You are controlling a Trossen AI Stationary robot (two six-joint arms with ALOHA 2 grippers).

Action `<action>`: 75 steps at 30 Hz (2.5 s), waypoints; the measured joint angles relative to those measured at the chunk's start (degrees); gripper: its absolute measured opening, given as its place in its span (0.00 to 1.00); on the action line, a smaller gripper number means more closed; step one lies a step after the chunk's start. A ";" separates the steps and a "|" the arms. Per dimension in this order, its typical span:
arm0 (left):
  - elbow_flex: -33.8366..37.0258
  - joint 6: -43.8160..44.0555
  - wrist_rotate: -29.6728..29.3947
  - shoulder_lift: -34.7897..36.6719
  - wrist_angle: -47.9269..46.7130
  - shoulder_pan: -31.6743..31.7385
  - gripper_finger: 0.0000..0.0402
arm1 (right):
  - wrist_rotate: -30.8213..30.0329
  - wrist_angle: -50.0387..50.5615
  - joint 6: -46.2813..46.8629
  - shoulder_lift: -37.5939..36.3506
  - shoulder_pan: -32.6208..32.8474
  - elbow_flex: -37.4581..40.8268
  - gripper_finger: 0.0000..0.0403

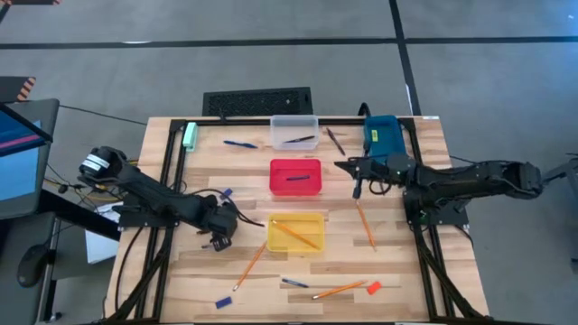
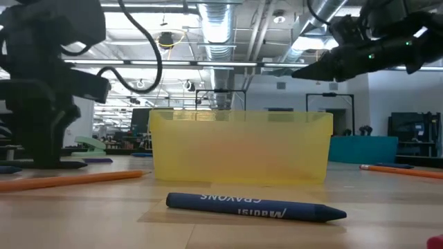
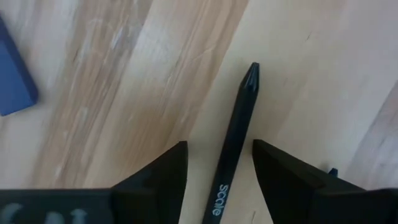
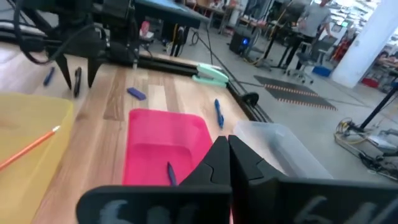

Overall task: Sort crayons/erasers/pens/pencils in bins
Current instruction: Put the left black ballpen into the transparent bin

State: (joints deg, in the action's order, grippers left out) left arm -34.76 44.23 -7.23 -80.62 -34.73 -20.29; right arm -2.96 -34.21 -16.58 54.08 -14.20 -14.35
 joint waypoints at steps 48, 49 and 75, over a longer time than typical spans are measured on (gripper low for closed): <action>-22.57 -57.56 8.89 5.24 -6.40 35.12 0.04 | 1.04 2.97 4.15 -0.20 -5.71 0.00 0.01; -22.58 -59.13 10.63 5.24 -5.06 36.63 0.04 | 1.15 2.42 4.14 -0.20 -6.52 0.00 0.01; -23.92 -61.19 15.61 0.62 13.88 37.79 0.04 | 2.11 1.30 5.81 1.75 -11.85 0.00 0.01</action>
State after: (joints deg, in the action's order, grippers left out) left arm -58.68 -16.96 8.38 -80.01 -20.84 17.50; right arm -0.85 -32.91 -10.77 55.83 -26.05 -14.35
